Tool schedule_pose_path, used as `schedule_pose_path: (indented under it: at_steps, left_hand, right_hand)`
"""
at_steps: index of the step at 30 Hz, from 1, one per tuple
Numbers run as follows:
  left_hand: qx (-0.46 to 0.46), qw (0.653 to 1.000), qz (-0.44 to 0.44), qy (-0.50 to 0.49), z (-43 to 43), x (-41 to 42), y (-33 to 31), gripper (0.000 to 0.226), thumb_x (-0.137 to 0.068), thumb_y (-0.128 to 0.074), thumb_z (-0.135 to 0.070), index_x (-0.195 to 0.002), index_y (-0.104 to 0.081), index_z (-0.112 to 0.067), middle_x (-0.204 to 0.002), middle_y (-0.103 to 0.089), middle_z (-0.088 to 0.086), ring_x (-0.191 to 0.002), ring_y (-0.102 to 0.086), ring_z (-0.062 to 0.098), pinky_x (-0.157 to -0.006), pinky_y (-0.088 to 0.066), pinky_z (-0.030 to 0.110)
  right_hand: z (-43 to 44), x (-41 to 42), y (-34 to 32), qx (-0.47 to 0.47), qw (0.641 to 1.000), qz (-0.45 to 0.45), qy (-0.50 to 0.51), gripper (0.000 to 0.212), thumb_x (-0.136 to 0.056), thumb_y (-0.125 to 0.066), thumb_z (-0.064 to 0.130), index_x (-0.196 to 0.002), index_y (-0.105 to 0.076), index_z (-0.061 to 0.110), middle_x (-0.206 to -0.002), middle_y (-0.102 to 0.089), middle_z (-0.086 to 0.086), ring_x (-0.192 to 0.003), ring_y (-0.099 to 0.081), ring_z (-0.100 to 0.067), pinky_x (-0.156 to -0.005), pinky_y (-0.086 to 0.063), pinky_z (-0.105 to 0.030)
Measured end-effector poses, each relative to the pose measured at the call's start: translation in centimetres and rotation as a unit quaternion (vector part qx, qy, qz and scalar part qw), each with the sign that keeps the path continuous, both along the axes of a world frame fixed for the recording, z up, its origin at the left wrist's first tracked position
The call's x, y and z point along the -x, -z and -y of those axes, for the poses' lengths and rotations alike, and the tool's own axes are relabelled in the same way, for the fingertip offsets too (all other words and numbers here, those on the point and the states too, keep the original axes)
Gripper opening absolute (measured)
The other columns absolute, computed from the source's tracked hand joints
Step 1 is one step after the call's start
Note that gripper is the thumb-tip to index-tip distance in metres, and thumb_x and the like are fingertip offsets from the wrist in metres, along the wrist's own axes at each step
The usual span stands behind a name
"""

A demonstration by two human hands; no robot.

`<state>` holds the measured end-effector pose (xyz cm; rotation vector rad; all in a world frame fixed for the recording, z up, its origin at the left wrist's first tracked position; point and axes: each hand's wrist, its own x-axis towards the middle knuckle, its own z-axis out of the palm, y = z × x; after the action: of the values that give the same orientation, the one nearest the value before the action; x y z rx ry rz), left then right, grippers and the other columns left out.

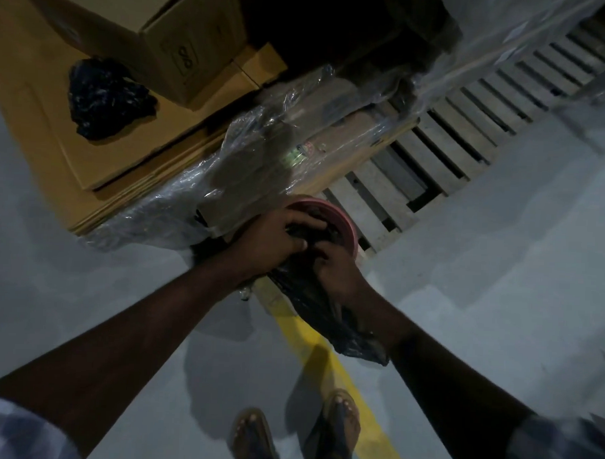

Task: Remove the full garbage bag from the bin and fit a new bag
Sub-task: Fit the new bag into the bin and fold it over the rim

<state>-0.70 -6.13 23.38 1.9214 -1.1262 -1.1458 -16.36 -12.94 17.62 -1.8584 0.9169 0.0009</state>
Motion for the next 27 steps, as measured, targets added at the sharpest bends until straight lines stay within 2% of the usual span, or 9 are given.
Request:
schedule_pose_path:
  at_steps: [2,4,6,9,14,18,22,25,27]
  left_hand:
    - [-0.019,0.998,0.054,0.02,-0.2,-0.2,-0.4,0.047,-0.092,-0.061,0.013,-0.127,-0.077,-0.014,-0.148,-0.064,0.004,-0.137,-0.057,0.019,-0.109,-0.049,0.028]
    - [-0.036,0.99,0.124,0.054,-0.6,-0.7,-0.5,0.05,-0.093,-0.058,0.013,-0.134,-0.072,-0.012,-0.157,-0.054,0.004,-0.146,-0.048,0.02,-0.111,-0.039,0.021]
    - [-0.049,0.976,0.195,0.089,-1.3,-1.6,-0.3,0.057,-0.094,-0.058,0.007,-0.145,-0.062,-0.016,-0.16,-0.05,0.007,-0.148,-0.045,0.025,-0.117,-0.036,0.029]
    - [-0.048,0.953,0.281,0.099,-2.5,-3.1,0.2,0.062,-0.094,-0.064,-0.006,-0.151,-0.054,-0.027,-0.153,-0.057,0.01,-0.137,-0.055,0.032,-0.11,-0.043,0.037]
    - [-0.077,0.927,0.36,0.079,-3.6,-4.8,2.1,0.082,-0.089,-0.072,-0.016,-0.161,-0.035,-0.03,-0.152,-0.055,0.016,-0.128,-0.06,0.042,-0.098,-0.052,0.044]
    - [-0.153,0.905,0.395,0.044,-3.4,-5.4,4.1,0.084,-0.09,-0.067,-0.02,-0.164,-0.026,-0.016,-0.163,-0.039,0.017,-0.142,-0.047,0.044,-0.111,-0.047,0.057]
    - [-0.192,0.894,0.404,0.026,-3.6,-4.7,6.0,0.086,-0.092,-0.068,-0.021,-0.163,-0.021,-0.01,-0.165,-0.027,0.021,-0.141,-0.041,0.056,-0.105,-0.049,0.066]
    - [-0.21,0.885,0.415,0.028,-3.7,-3.8,7.7,0.093,-0.092,-0.069,-0.021,-0.165,-0.014,-0.003,-0.164,-0.024,0.027,-0.135,-0.046,0.058,-0.099,-0.052,0.064]
    - [-0.219,0.88,0.42,0.033,-3.6,-3.8,9.0,0.097,-0.092,-0.07,-0.022,-0.165,-0.01,0.0,-0.163,-0.023,0.032,-0.136,-0.046,0.06,-0.099,-0.051,0.064]
  right_hand:
    - [1.4,-0.1,1.7,-0.023,0.997,-0.053,0.042,0.031,-0.099,-0.056,0.002,-0.128,-0.068,0.002,-0.125,-0.07,-0.017,-0.118,-0.065,-0.033,-0.106,-0.05,-0.047]
    - [3.2,0.3,2.9,-0.006,0.992,-0.11,0.062,0.026,-0.102,-0.06,0.015,-0.123,-0.069,0.003,-0.117,-0.072,-0.015,-0.114,-0.066,-0.034,-0.099,-0.052,-0.039]
    - [5.1,1.1,3.3,0.034,0.985,-0.158,0.058,0.034,-0.102,-0.062,0.025,-0.126,-0.07,0.002,-0.122,-0.071,-0.02,-0.118,-0.065,-0.036,-0.099,-0.052,-0.039]
    - [7.6,2.5,2.9,0.068,0.974,-0.213,0.034,0.048,-0.1,-0.066,0.033,-0.136,-0.064,0.001,-0.136,-0.064,-0.025,-0.129,-0.059,-0.039,-0.105,-0.046,-0.042]
    - [10.1,4.6,2.8,0.077,0.972,-0.224,0.005,0.053,-0.1,-0.067,0.019,-0.147,-0.053,-0.001,-0.15,-0.054,-0.025,-0.14,-0.051,-0.037,-0.112,-0.04,-0.04]
    - [10.8,4.9,3.3,-0.009,0.965,-0.261,-0.005,0.04,-0.108,-0.05,0.015,-0.144,-0.055,-0.002,-0.146,-0.057,-0.023,-0.138,-0.051,-0.037,-0.104,-0.04,-0.035]
    - [11.0,4.9,4.8,-0.103,0.98,-0.167,0.015,0.036,-0.106,-0.056,0.01,-0.141,-0.06,0.003,-0.138,-0.063,-0.019,-0.128,-0.059,-0.035,-0.106,-0.051,-0.044]
    - [11.1,4.4,5.5,-0.176,0.976,-0.114,0.064,0.034,-0.104,-0.062,0.015,-0.137,-0.061,0.008,-0.12,-0.072,-0.009,-0.096,-0.071,-0.018,-0.073,-0.06,-0.024]
    - [11.7,4.0,6.1,-0.201,0.971,-0.1,0.081,0.029,-0.107,-0.054,0.019,-0.133,-0.063,0.01,-0.114,-0.075,-0.011,-0.087,-0.075,-0.019,-0.067,-0.06,-0.026]
